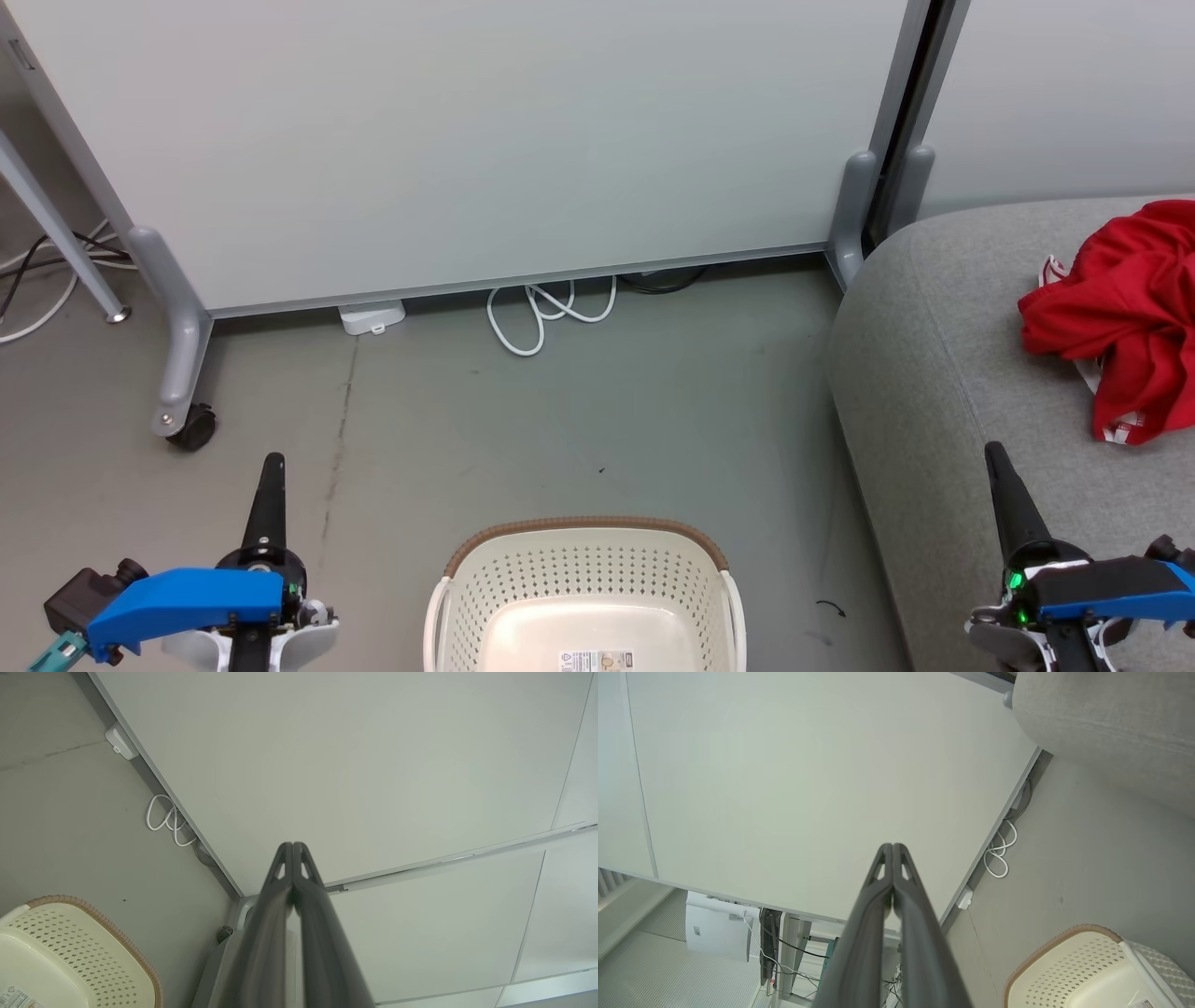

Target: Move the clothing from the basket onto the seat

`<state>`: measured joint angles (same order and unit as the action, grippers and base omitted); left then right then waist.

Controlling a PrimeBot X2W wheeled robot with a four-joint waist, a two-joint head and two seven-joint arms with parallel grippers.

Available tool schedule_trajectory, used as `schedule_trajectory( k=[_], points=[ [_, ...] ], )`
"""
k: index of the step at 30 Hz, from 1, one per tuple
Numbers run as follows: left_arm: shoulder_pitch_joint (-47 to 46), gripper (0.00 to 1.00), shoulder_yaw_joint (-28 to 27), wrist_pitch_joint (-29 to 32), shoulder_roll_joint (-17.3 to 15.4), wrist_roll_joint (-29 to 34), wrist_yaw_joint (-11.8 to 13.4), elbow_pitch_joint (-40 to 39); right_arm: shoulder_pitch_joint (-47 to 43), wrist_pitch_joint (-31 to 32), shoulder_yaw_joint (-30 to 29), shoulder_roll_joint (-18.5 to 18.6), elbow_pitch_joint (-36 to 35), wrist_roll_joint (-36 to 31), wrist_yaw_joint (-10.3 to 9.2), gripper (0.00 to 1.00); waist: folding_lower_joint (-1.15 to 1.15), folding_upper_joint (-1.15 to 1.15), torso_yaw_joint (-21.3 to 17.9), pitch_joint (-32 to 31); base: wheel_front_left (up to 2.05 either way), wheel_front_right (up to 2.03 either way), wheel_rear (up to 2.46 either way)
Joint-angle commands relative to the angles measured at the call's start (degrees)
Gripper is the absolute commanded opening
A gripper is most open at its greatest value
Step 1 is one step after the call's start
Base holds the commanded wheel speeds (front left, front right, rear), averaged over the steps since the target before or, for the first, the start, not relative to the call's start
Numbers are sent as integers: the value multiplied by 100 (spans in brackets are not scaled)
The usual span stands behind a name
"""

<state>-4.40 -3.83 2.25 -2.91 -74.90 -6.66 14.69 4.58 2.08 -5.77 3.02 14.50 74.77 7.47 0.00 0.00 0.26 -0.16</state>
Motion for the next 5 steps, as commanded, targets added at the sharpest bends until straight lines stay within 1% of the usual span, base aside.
schedule_trajectory(
  k=[1, 5],
  points=[
    [-127, 0, -50, 40, -1, -154, -46, -60, 130, 50, -16, -5, -50, 175, 3, 0, 0, 0, -1, 2, 0, 0, 0],
    [-139, 0, -76, 90, -1, -354, -47, -63, 131, 101, -24, -6, -52, 368, 3, 0, 0, 0, -4, 5, 0, 0, 0]
  ],
)
